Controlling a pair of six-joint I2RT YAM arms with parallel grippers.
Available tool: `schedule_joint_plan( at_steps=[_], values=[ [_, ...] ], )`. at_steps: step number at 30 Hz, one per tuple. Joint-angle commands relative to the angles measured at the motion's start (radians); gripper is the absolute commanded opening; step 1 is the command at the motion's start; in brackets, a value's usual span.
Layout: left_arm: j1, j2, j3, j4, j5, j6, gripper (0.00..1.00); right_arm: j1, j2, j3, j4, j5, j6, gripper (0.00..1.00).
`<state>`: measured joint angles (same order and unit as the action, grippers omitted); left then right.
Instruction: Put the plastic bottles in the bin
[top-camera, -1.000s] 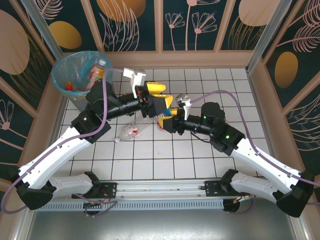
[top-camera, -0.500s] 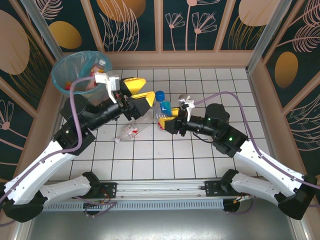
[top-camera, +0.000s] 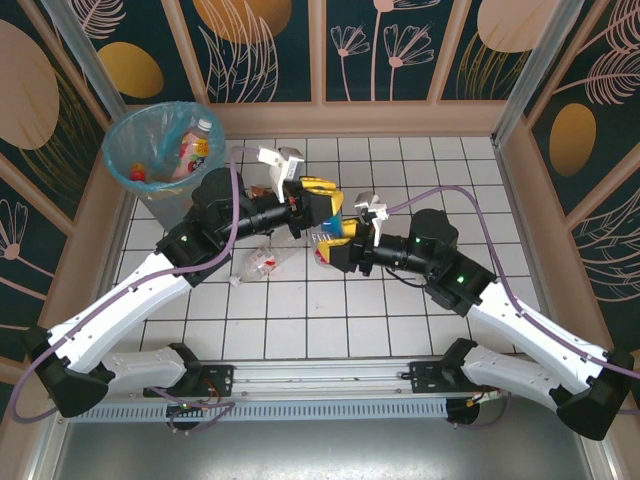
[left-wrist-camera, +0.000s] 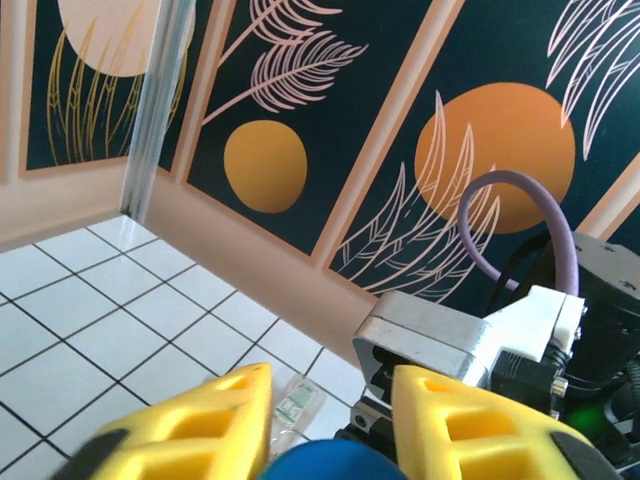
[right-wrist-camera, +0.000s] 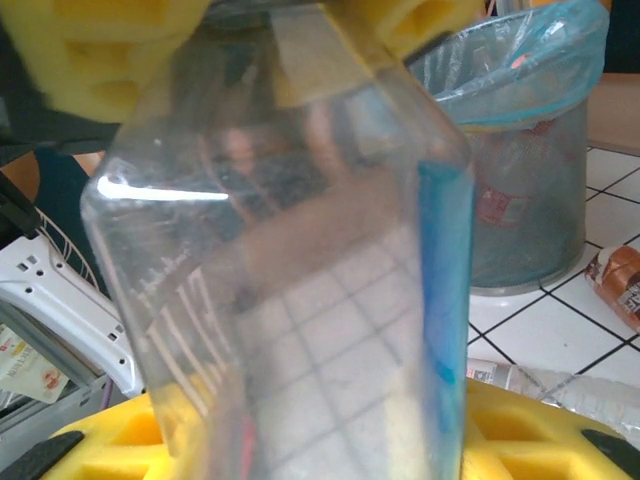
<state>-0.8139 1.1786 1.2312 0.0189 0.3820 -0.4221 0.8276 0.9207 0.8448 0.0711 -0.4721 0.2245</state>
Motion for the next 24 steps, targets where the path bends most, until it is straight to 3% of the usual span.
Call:
schedule_joint_plan(
  at_steps=[1,3,6,10,13,15,19,24],
  values=[
    [-0.009,-0.034,0.024,0.035,0.0,-0.016,0.07,0.01,-0.01,-0.013,0.041,0.01,-0.025,0.46],
    [-0.009,-0.056,0.021,0.051,-0.063,-0.017,0.0,0.009,-0.008,-0.014,0.044,0.046,-0.024,0.62],
    [-0.009,-0.098,0.027,0.049,-0.234,0.002,0.0,0.01,-0.008,-0.023,0.078,0.099,-0.033,0.81],
    [-0.008,-0.131,0.094,-0.012,-0.606,0.121,0.0,0.01,0.001,-0.036,0.109,0.246,-0.051,0.88],
    [-0.004,-0.113,0.143,0.01,-0.95,0.339,0.0,0.01,0.024,-0.044,0.125,0.332,-0.059,0.89],
    [0.04,-0.082,0.176,0.049,-1.097,0.461,0.0,0.01,0.042,-0.036,0.133,0.342,-0.054,0.9],
    [0.288,0.004,0.307,-0.049,-1.019,0.458,0.0,0.01,0.078,-0.016,0.129,0.325,-0.053,0.91],
    [0.531,0.143,0.443,-0.166,-0.96,0.442,0.0,0.01,0.085,-0.01,0.109,0.332,-0.041,0.92]
  ],
)
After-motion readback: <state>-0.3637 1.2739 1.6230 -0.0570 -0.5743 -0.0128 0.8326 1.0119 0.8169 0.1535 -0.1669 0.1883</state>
